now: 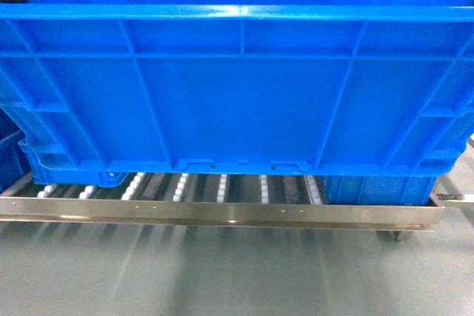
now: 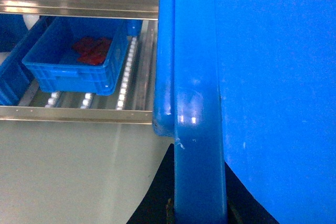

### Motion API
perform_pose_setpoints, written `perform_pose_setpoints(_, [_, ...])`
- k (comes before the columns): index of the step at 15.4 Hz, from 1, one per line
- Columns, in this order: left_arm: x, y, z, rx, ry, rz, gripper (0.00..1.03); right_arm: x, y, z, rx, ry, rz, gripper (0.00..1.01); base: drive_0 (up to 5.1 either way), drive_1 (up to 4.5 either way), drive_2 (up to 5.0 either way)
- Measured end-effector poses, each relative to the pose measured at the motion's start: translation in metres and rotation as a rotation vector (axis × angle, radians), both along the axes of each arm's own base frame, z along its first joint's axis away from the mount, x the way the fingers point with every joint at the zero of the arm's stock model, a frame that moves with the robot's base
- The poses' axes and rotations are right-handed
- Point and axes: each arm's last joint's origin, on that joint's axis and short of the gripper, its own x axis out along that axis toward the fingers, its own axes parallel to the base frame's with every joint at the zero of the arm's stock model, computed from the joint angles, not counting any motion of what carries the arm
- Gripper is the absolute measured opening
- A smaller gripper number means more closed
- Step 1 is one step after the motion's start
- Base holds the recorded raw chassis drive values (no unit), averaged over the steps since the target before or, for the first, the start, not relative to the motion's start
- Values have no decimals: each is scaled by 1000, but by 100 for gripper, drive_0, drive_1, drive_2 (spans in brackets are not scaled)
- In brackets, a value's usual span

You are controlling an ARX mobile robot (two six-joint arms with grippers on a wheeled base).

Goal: Place box next to blue box on left shelf

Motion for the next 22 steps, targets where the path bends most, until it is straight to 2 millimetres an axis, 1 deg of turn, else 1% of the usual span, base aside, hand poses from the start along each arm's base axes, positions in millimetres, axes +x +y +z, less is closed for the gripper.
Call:
perform_pose_setpoints(4, [0, 0, 0, -1, 1, -1, 6, 0, 0, 0, 0, 1, 0, 8, -490, 255, 255])
perform_pose_setpoints(7, [0, 0, 0, 4, 0, -1, 6, 0, 0, 0, 1, 2, 1, 8, -303, 151, 151])
perform_pose_setpoints(12, [0, 3, -1, -1, 4, 6, 6, 0, 4, 0, -2, -2, 9, 8, 0, 0, 0])
perform_pose_setpoints(22, [0, 1, 0, 1, -1, 1, 6, 0, 2, 0, 0, 0, 2, 8, 0, 0, 0])
